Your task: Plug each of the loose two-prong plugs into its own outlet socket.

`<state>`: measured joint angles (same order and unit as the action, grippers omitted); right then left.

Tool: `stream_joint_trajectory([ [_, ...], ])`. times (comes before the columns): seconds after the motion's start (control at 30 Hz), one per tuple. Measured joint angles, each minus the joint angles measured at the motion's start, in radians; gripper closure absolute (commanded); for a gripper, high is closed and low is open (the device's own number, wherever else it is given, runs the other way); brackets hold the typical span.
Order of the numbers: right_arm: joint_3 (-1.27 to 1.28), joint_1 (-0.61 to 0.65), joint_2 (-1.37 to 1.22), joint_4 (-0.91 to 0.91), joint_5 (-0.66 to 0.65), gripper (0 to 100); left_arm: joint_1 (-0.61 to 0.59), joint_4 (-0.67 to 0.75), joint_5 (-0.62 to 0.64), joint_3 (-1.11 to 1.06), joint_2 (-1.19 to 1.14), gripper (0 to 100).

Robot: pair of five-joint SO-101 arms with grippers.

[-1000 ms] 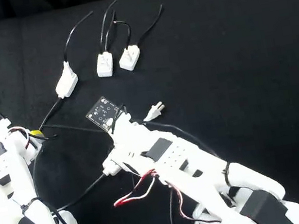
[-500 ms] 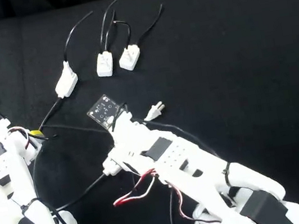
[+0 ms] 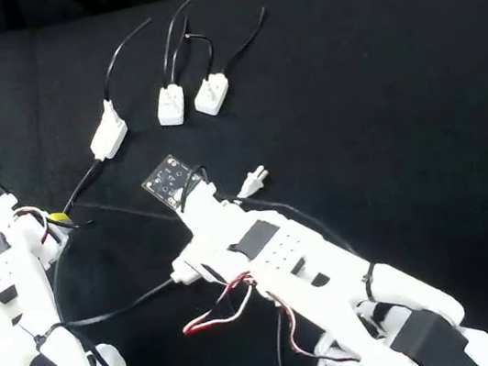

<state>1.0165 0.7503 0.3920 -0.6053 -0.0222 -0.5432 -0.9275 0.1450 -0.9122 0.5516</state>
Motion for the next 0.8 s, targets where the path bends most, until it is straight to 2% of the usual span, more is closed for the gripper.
stream_joint_trajectory([
  [0.5, 0.0, -0.009, 0.16, -0.068, 0.048, 88.0, 0.009, 0.046, 0.0, -0.032, 0.0, 73],
  [0.8, 0.002, -0.009, 0.121, -0.028, 0.048, 87.9, 0.015, 0.046, 0.0, -0.032, 0.0, 73],
])
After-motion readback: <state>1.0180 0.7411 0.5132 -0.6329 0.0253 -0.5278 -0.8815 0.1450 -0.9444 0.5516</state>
